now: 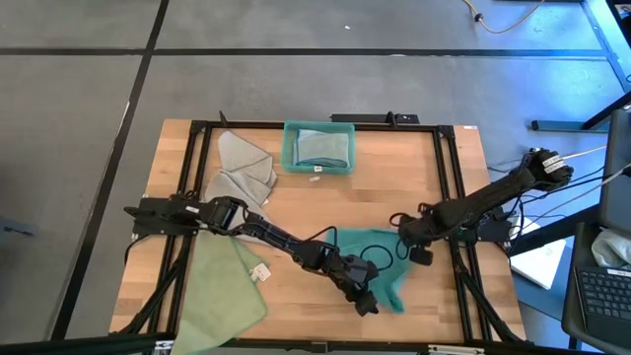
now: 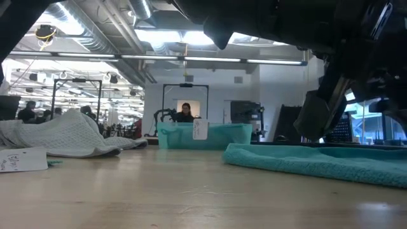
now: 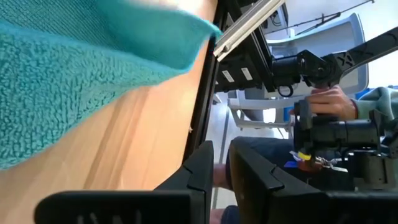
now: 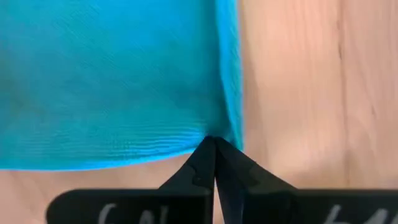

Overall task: Fold microfiber towels
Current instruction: Prepare the blue towel

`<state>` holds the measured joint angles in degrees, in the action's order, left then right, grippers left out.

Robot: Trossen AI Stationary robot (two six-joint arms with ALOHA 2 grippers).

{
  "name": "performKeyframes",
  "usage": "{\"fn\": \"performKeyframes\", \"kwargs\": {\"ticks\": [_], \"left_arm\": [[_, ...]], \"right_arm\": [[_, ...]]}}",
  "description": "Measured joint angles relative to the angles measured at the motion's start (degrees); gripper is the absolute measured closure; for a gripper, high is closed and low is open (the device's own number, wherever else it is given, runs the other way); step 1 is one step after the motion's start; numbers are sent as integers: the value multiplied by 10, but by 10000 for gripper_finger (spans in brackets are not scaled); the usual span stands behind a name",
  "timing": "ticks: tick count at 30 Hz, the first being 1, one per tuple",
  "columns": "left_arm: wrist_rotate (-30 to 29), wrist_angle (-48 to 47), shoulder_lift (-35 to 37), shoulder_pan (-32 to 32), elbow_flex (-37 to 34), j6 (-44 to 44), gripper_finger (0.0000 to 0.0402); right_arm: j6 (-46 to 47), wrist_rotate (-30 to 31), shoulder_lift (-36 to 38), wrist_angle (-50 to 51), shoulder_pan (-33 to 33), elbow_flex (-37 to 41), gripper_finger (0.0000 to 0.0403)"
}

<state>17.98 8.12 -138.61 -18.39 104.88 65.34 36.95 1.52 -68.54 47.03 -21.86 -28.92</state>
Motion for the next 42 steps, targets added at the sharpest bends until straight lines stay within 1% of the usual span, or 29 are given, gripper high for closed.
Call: {"fn": "performKeyframes", "kwargs": {"ticks": [3,7,11,13,16,18,19,21,23,24,26,29,31,34,39,42], "left_arm": [[9,0,0,0,0,3,357],[20,0,0,0,0,4,358],[55,0,0,5,0,10,358],[84,-1,0,12,0,22,358],[115,-13,4,25,0,28,358],[115,-59,21,36,0,-2,358],[109,-99,35,42,0,-27,358],[85,-179,64,55,1,-86,358],[50,-281,96,69,1,-155,358],[32,-318,109,75,1,-187,358],[-2,-403,138,88,0,-244,358],[-30,-481,185,103,0,-302,358],[-56,-512,218,107,0,-329,358],[-118,-556,273,107,0,-351,358],[-207,-566,374,100,0,-358,358],[-253,-569,423,93,0,-348,358]], "right_arm": [[-15,-17,0,6,0,0,391],[-31,-67,0,31,0,0,391],[-21,-98,12,60,0,-5,391],[-14,-114,33,58,0,-15,391],[0,-142,76,23,0,-41,391],[30,-145,109,-7,-1,-50,391],[46,-141,123,-20,-1,-51,391],[85,-113,150,-26,-4,-50,391],[121,-79,169,-31,-11,-43,391],[135,-65,175,-42,-14,-39,391],[153,-54,181,-86,-20,-29,391],[168,-28,165,-151,-25,-16,391],[151,-9,135,-177,-24,-17,391],[114,-8,66,-204,-11,-20,391],[84,-50,-50,-275,9,-22,391],[80,-53,-99,-313,23,-26,391]]}}
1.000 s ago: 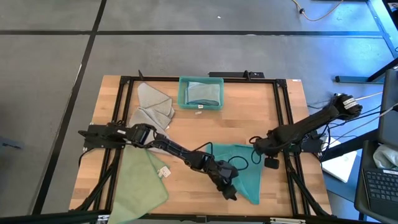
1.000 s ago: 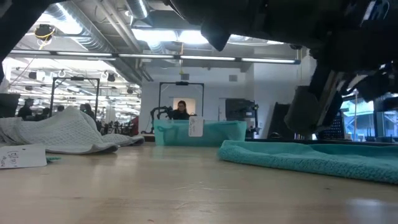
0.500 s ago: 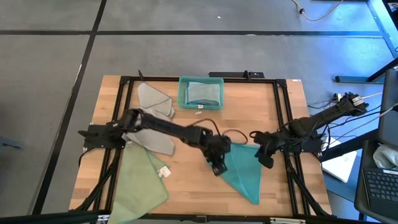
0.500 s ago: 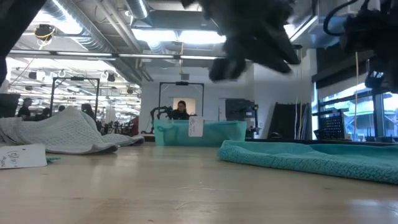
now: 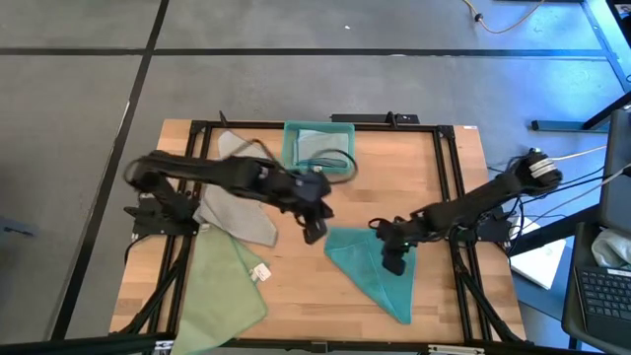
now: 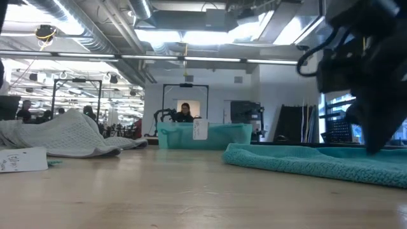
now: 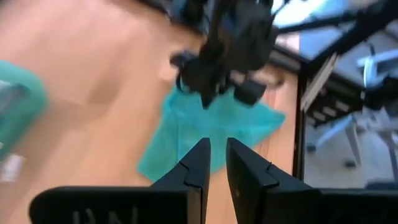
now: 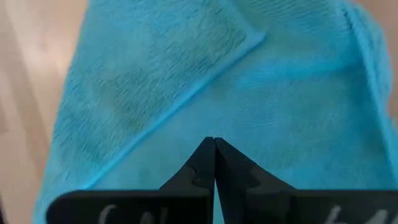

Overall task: Fold microfiber towels
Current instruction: Prepare the blue towel

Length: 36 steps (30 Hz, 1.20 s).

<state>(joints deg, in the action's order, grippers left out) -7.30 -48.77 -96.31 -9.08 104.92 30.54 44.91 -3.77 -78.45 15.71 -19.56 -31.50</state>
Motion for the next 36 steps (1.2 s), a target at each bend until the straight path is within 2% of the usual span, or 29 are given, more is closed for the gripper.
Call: {"fn": "performKeyframes", "kwargs": {"ticks": [3,8,12,17,19,26,31,33,36], "left_arm": [[-47,-4,39,-9,0,4,358],[-93,-52,71,-20,0,9,358],[-100,-112,86,-22,0,24,358],[-100,-161,97,-22,-1,38,358],[-100,-167,105,-24,-1,39,358],[-117,-200,124,-16,-1,39,358],[-119,-202,137,-13,-1,55,358],[-118,-202,140,-14,-1,64,358],[-118,-208,140,-20,-1,70,358]], "right_arm": [[-20,1,-35,-6,22,-21,391],[-114,1,-87,-10,69,-71,391],[-165,-4,-149,-12,115,-113,391],[-206,-76,-224,-18,173,-178,390],[-234,-88,-245,-14,190,-209,391],[-334,-61,-303,-6,252,-330,391],[-378,-63,-346,61,292,-406,391],[-374,-84,-349,110,304,-438,391],[-353,-188,-340,193,318,-473,391]]}}
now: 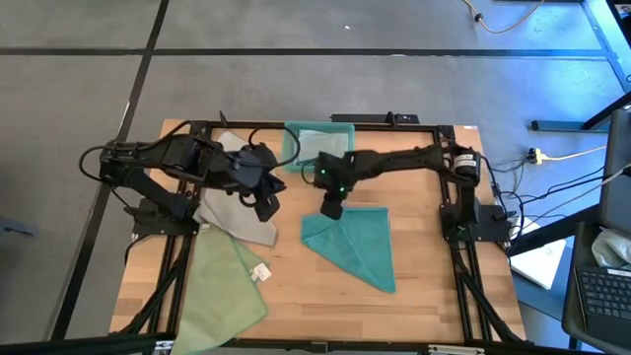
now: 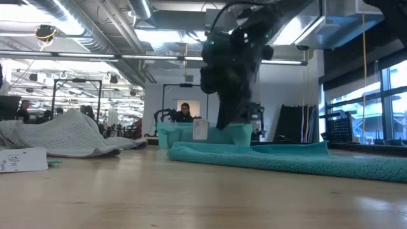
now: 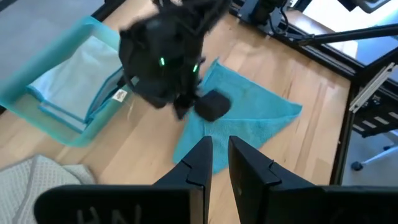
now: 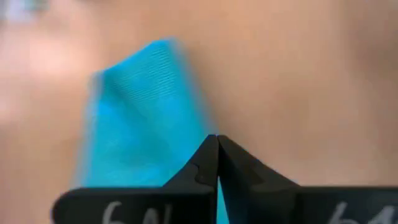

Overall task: Fold microfiber towels
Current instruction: Prepare the blue towel

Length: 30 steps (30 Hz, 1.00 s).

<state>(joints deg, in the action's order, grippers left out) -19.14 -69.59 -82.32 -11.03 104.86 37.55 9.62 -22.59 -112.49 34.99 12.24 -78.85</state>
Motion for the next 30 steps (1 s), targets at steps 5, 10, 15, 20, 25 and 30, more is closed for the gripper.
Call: {"fn": "performKeyframes", "kwargs": {"ticks": [5,10,15,20,25,30], "left_arm": [[-5,0,2,-4,0,-1,358],[-41,4,2,-4,0,-3,358],[-44,24,2,-3,0,-36,358],[-55,27,2,-2,0,-70,358],[-59,27,2,-6,0,-98,358],[-73,28,2,-8,0,-125,358]], "right_arm": [[40,-100,49,48,-5,41,387],[76,-107,87,17,-16,114,332],[123,-90,76,-76,-37,144,250],[124,-7,67,-102,-77,157,202],[126,64,69,-102,-103,166,194],[111,101,69,-111,-118,166,203]]}}
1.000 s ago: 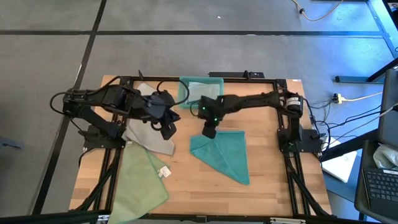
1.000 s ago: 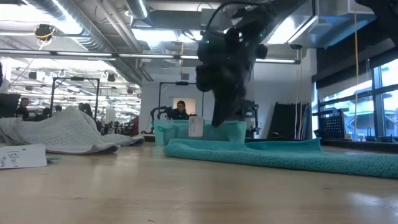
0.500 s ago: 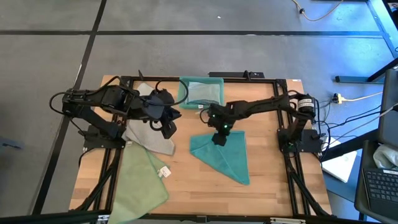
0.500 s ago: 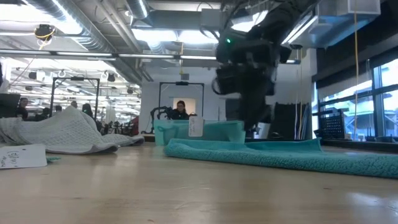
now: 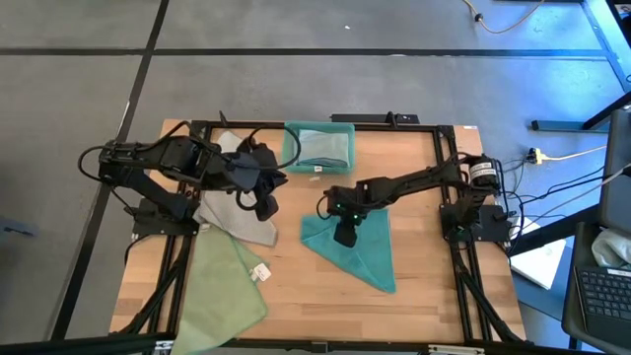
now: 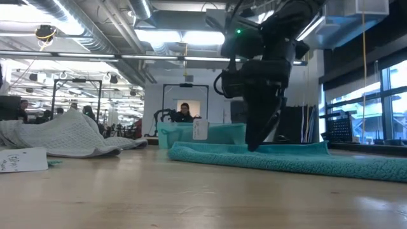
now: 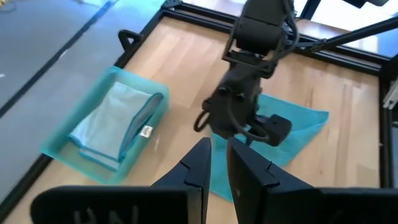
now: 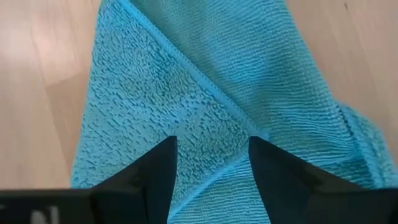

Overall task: Fold microfiber towels
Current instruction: Prepare the blue towel

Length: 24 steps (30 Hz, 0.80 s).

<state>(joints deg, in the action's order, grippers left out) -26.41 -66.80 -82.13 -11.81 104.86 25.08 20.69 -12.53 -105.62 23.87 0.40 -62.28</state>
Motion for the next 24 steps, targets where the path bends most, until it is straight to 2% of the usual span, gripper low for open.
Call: {"fn": "performKeyframes", "kwargs": {"ticks": [5,12,18,24], "left_arm": [[-6,0,0,0,0,-17,358],[-6,0,0,0,0,-17,358],[-6,0,0,0,0,-18,358],[-6,0,0,-3,0,-17,358]], "right_arm": [[5,10,0,3,-4,0,213],[58,21,4,38,-3,0,225],[59,26,-10,-8,-4,-1,226],[67,24,-27,-9,-6,-4,226]]}}
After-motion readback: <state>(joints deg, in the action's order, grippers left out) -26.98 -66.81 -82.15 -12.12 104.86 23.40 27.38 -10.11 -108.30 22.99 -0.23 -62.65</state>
